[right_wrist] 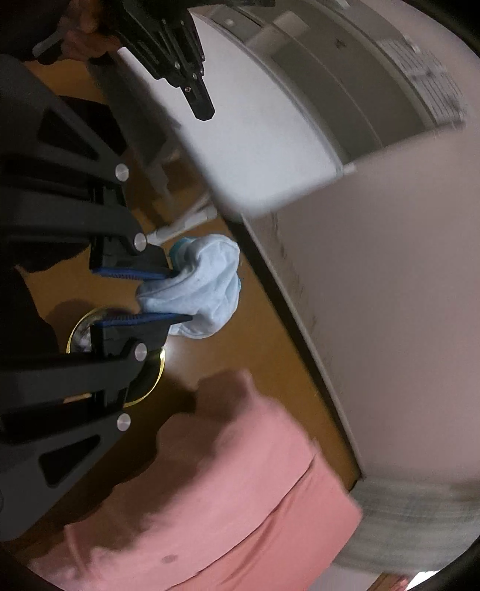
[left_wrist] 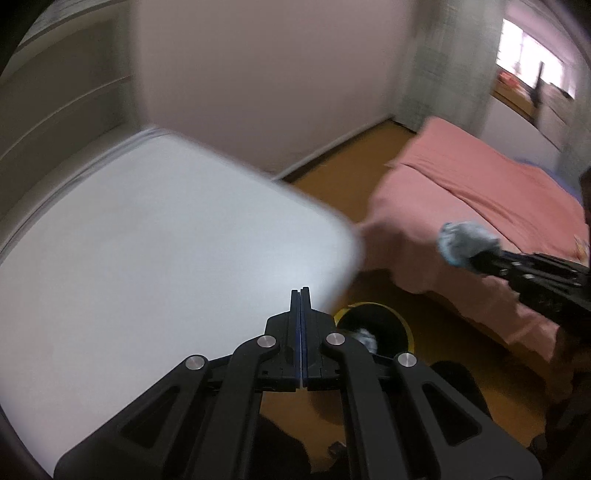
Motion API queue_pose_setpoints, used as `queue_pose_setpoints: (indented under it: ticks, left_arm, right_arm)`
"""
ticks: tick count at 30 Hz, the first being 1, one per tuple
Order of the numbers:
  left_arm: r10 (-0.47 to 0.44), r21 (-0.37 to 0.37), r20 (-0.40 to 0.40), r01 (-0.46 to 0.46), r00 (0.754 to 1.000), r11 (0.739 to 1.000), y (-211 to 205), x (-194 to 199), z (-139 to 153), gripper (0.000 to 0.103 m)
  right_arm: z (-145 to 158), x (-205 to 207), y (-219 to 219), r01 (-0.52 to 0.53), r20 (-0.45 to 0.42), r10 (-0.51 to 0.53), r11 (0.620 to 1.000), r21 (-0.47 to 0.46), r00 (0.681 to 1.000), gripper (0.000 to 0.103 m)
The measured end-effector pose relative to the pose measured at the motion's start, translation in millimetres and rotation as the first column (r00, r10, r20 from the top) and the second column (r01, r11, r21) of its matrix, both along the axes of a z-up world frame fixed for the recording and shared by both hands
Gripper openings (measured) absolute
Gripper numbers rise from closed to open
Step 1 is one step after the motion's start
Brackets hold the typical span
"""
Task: Collect trash
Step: 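Carry the cloth over the bin and open the right tool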
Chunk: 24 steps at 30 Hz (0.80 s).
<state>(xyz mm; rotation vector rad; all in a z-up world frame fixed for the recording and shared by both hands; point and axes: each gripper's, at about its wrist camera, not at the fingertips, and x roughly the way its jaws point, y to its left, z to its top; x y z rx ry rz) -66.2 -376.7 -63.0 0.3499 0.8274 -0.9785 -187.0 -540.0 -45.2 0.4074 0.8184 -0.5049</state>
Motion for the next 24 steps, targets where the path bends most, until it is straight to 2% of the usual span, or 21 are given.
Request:
queue_pose_setpoints:
  ticks: [5, 11, 16, 24]
  left_arm:
    - [-0.159, 0.009, -0.037, 0.159, 0.987, 0.987, -59.9, -50.3, -13.4, 0.000]
    - [-0.278, 0.039, -0.065, 0.280, 0.959, 0.959, -106.5, -94.9, -32.0, 0.000]
    - [-0.318, 0.058, -0.068, 0.322, 0.946, 0.945, -118.3, -115.2, -40.6, 0.000]
    - [-0.317, 0.075, -0.078, 0.323, 0.945, 0.943, -131.9, -115.3, -45.4, 0.000]
  right_arm:
    - [-18.8, -44.1, -26.0, 0.082, -0.029, -0.081, 0.996, 0.039, 0.996, 0.016]
    - [-32.0, -81.0, -39.3, 0.141, -0.044, -0.139, 0.988, 0.064, 0.989, 0.016]
    - [-38.2, -100.8, -49.0, 0.174, -0.048, -0.170, 0.981, 0.081, 0.984, 0.016]
    - [-49.0, -101.0, -57.9, 0.186, -0.055, -0.181, 0.976, 0.110, 0.982, 0.016]
